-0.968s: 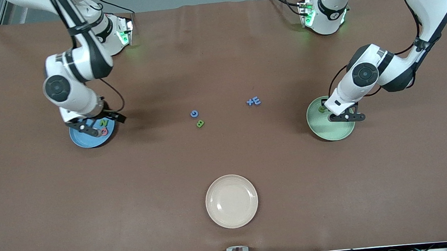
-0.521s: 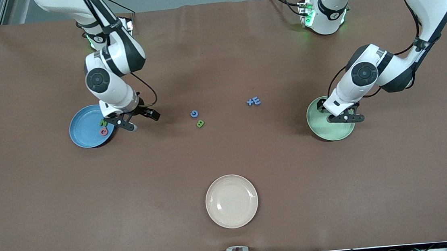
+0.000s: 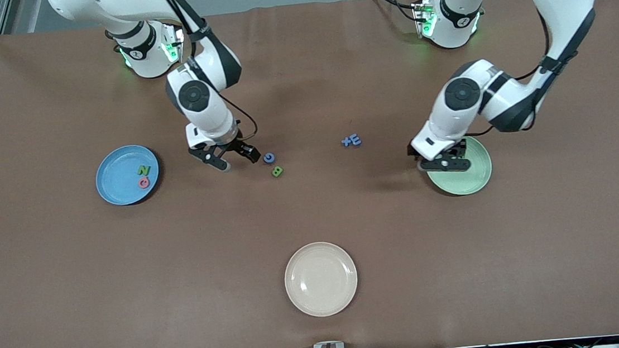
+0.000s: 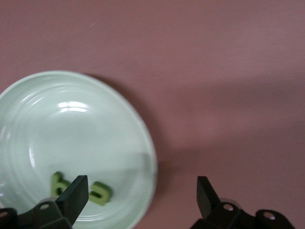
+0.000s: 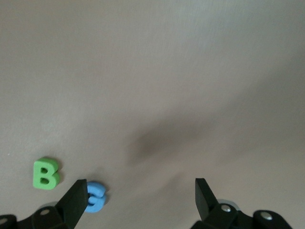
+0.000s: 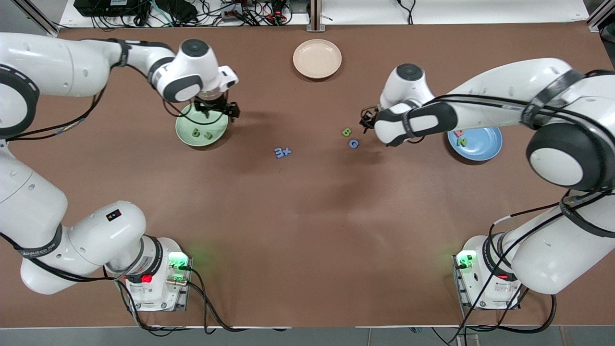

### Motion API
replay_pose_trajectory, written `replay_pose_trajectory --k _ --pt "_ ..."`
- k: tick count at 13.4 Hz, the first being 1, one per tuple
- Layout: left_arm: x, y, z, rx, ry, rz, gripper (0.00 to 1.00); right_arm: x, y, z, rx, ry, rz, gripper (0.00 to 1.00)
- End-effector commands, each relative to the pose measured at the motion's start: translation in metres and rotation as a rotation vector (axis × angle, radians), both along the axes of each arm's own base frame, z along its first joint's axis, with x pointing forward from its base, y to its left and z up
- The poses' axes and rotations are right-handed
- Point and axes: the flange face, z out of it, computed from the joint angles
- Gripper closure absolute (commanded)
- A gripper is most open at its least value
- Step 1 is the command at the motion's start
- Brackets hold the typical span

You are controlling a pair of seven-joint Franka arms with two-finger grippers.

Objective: Sort uppercase to blue plate, lowercase to green plate
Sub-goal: 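Grasp the blue G with the right gripper while the left gripper reaches m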

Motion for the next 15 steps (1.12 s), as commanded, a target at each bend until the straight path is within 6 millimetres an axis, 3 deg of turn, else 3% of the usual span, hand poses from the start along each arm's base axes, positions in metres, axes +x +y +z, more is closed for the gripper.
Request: replay_pose_trajectory --k 1,5,9,12,15 --pt "-0.010 -0.052 0.022 -0.016 -0.045 -0.077 0.00 0.004 0.023 -0.010 0.002 0.003 -0.099 0.04" --pt "-0.045 -0.112 0.022 -0.032 -0.032 -0.340 0.01 0.004 0.060 -0.028 -0.010 0.002 -0.166 0.15" --pt "-0.071 -0.150 0.014 -0.057 0.010 -0.692 0.01 0.004 0.060 -0.033 -0.019 0.007 -0.163 0.17" --pt "-0.092 -0.169 0.003 -0.073 0.043 -0.829 0.00 0.004 0.059 -0.036 -0.024 0.010 -0.162 0.19" --pt "-0.095 -0.169 -0.013 -0.100 0.081 -0.891 0.00 0.003 0.059 -0.039 -0.027 0.012 -0.163 0.26"
